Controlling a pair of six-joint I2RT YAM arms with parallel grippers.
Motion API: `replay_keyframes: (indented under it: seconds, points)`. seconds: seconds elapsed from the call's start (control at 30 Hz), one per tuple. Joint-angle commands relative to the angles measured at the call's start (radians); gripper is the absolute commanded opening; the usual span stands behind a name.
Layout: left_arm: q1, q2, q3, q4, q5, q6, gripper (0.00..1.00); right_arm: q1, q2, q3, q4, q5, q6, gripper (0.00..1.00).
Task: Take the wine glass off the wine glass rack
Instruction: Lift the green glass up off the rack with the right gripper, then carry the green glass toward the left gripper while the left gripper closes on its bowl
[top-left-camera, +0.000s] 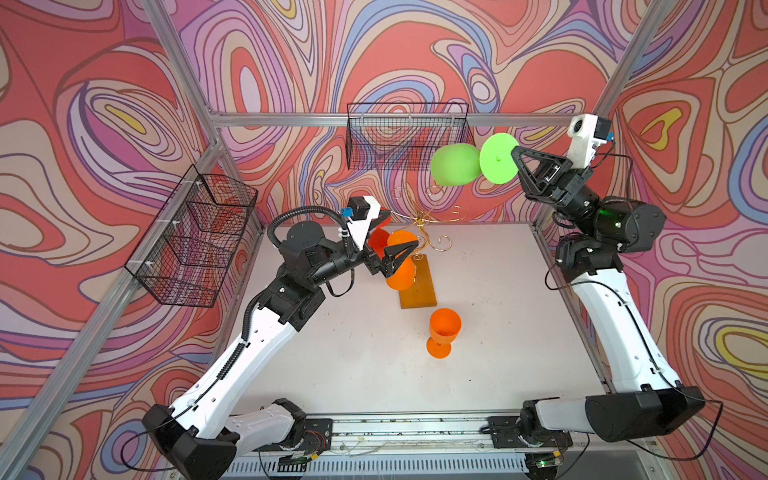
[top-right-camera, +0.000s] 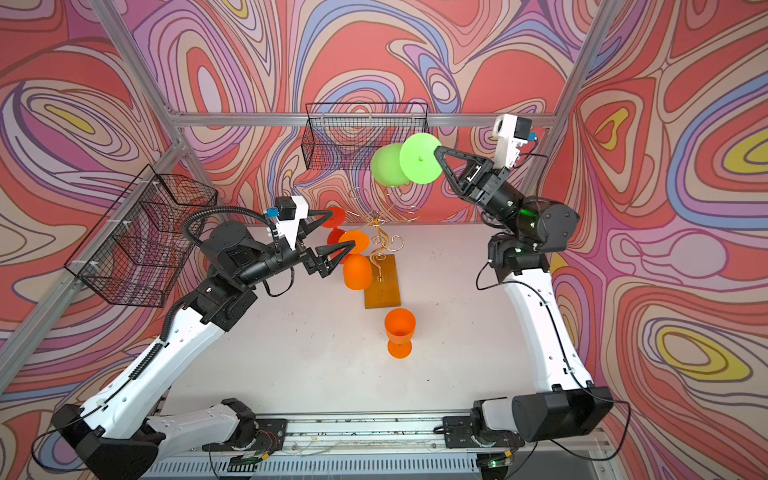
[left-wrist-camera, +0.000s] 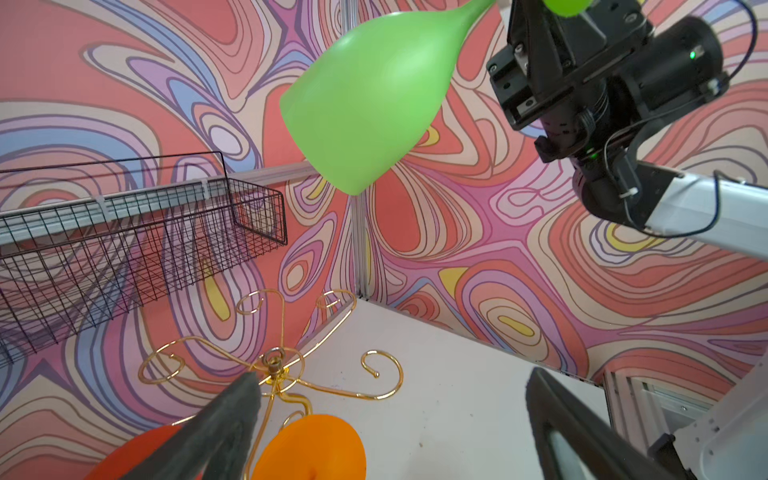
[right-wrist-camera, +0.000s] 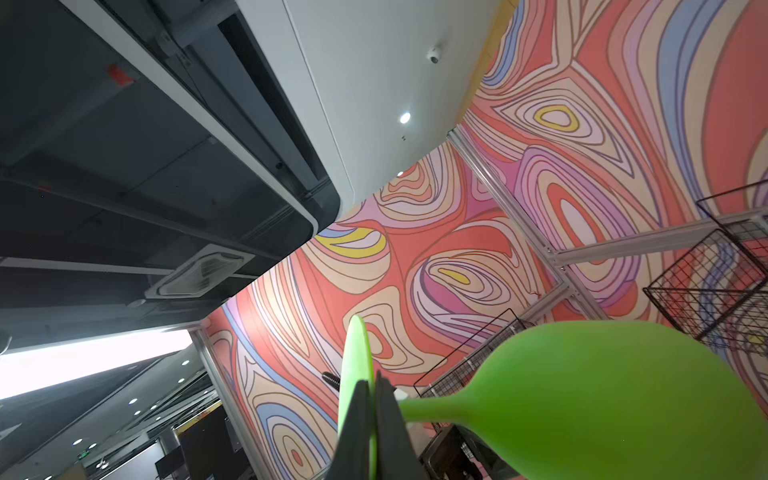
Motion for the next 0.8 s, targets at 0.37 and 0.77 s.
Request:
replay_keyframes:
  seconds: [0.37,0.77]
  points:
    - [0.208,0.462,0.277,1.008,0.481,-0.913,0.92,0.039,0.113,-0.043,0.494,0.085,0.346,0.0]
    - [0.208,0.622,0.448,1.233,0.553,-1.196,0.92,0.075,0.136,-0.054,0.497,0.086,0.323,0.0]
